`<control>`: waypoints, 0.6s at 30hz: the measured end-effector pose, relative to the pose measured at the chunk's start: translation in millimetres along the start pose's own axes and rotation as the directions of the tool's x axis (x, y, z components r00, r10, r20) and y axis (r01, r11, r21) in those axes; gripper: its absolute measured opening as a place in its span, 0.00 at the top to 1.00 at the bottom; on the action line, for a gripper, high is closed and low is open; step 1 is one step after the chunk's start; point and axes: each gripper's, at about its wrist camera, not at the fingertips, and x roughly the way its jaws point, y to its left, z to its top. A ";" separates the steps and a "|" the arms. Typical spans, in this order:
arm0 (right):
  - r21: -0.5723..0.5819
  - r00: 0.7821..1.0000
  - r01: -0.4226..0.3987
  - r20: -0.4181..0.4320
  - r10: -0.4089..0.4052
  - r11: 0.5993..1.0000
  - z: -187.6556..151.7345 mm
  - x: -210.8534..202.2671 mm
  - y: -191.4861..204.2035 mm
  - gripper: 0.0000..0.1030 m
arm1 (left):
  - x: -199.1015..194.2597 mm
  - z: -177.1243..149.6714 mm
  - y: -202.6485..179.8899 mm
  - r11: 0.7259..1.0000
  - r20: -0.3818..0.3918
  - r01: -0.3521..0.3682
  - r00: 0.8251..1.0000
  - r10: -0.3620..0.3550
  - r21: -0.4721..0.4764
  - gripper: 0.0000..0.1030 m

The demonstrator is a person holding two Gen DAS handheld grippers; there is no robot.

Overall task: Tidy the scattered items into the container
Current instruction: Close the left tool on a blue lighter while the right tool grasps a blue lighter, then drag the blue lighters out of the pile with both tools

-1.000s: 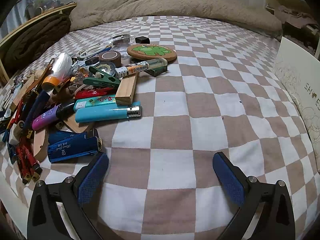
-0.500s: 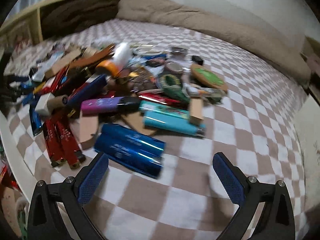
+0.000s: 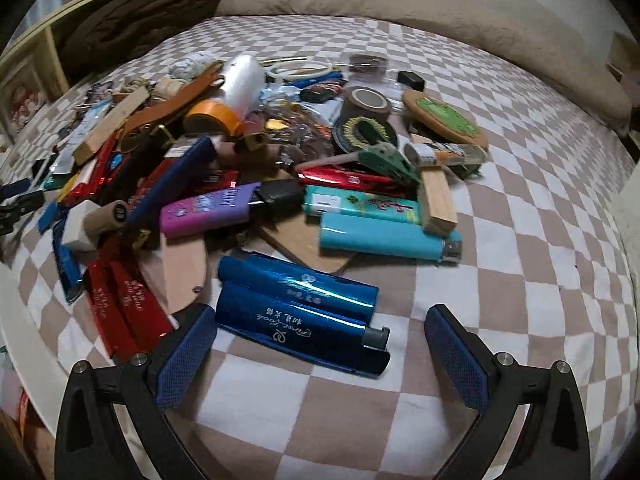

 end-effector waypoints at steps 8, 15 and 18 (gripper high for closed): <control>0.123 0.999 0.024 0.034 -0.029 0.992 -15.7 -4.3 -41.6 0.00 | -20.9 -12.9 22.1 0.999 -0.013 -0.015 1.000 0.014 -0.038 0.02; 0.157 0.999 0.019 0.047 -0.026 0.987 -18.8 -0.3 -53.5 0.00 | -47.9 -37.0 34.3 0.997 -0.007 -0.037 0.999 0.037 -0.061 0.02; 0.132 0.997 0.053 0.040 -0.059 0.990 -17.8 1.3 -48.5 0.00 | -53.6 -50.9 38.2 0.997 -0.023 -0.030 0.999 0.029 -0.070 0.02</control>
